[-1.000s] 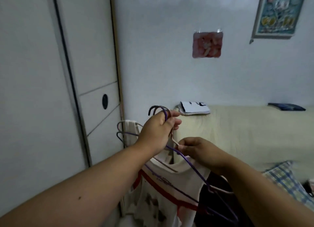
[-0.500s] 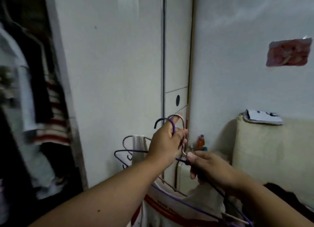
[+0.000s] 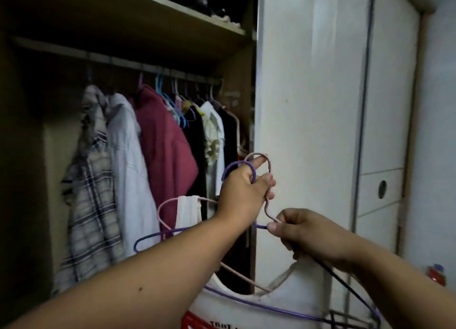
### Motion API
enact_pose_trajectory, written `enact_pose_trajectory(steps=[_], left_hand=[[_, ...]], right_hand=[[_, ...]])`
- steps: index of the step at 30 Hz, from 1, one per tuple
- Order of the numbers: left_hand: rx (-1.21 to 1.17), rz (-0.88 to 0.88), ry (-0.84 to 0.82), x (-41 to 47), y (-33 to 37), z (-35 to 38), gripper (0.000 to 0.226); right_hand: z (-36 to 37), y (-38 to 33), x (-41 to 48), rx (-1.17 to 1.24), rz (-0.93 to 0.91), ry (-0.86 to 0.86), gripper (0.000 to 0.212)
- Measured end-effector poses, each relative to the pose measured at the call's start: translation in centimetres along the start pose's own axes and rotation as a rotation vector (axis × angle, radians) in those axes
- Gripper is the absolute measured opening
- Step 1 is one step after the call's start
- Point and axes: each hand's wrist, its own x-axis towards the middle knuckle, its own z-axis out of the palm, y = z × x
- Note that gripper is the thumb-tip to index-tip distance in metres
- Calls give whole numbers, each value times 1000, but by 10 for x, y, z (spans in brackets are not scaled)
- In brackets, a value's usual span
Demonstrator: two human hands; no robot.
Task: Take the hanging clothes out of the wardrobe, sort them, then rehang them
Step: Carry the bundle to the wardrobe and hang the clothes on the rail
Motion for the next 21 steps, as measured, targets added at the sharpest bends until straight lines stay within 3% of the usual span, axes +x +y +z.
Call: enact_pose_trajectory(steps=[7,11,15,21], left_hand=[[143,82,103,28,43,-85,15],[218,157,151,41,72,-122,29],[313,194,225,57,95,-153,13],[480,126,222,82,119,-203,14]], right_hand=[[40,-75,47,92,-138,-101,25],[53,-117,68,133,-194,-155,22],[63,-154,86,161,-265,-195,20],[85,-195,120,170,-346,-230,25]])
